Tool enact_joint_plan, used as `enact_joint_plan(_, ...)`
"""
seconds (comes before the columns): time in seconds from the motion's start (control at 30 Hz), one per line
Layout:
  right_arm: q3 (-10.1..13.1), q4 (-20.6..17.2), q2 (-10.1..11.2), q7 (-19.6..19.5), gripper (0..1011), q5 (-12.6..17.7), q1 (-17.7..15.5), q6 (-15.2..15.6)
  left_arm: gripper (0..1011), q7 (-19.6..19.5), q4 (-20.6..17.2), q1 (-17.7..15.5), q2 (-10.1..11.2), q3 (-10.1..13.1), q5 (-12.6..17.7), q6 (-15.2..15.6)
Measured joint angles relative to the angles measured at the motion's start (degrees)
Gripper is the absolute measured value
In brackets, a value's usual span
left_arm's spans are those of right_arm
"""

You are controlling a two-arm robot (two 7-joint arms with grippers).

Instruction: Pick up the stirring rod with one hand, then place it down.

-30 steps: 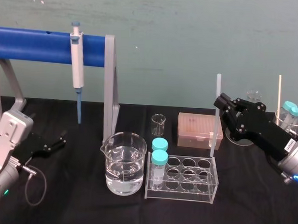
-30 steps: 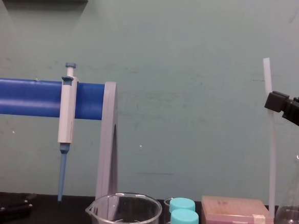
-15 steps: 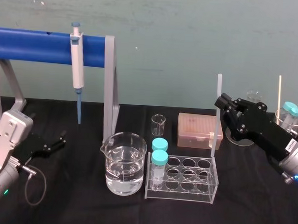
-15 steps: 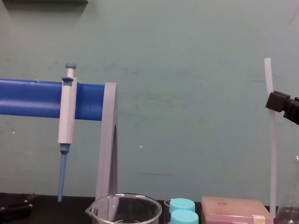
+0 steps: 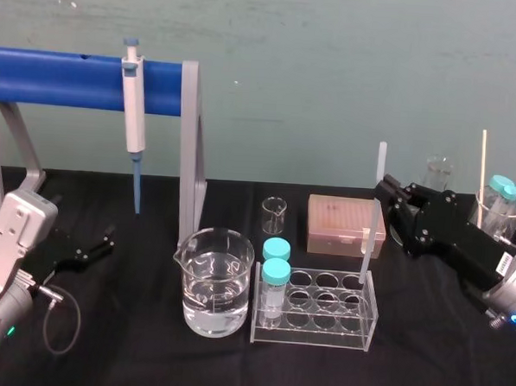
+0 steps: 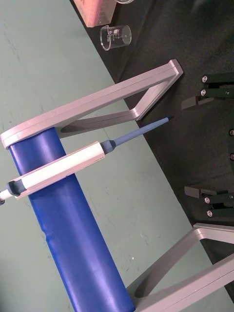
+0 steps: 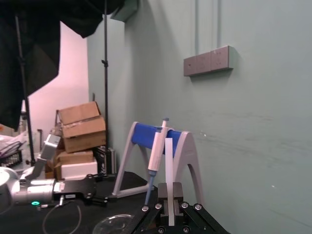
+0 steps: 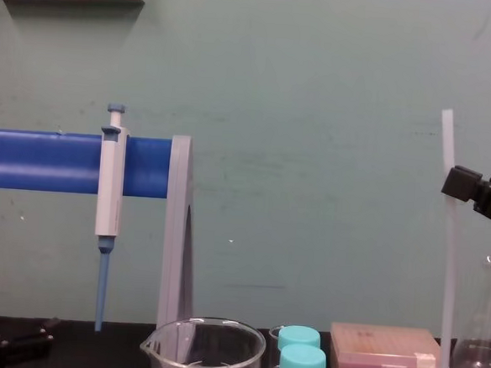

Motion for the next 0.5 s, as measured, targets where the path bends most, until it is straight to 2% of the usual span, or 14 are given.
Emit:
enact_joint_plan(0.17, -0.7, 1.4, -0.1, 1.9, 62, 0.6, 0.2, -1.3, 1000, 0.0, 0.0, 0.0, 0.0, 0.0, 0.0, 0.0)
enact_joint_plan(0.5, -1.9, 4.3, -0.8, 1.4, 62, -1.2, 0.6, -2.3, 1000, 0.0, 0.0, 0.0, 0.0, 0.0, 0.0, 0.0)
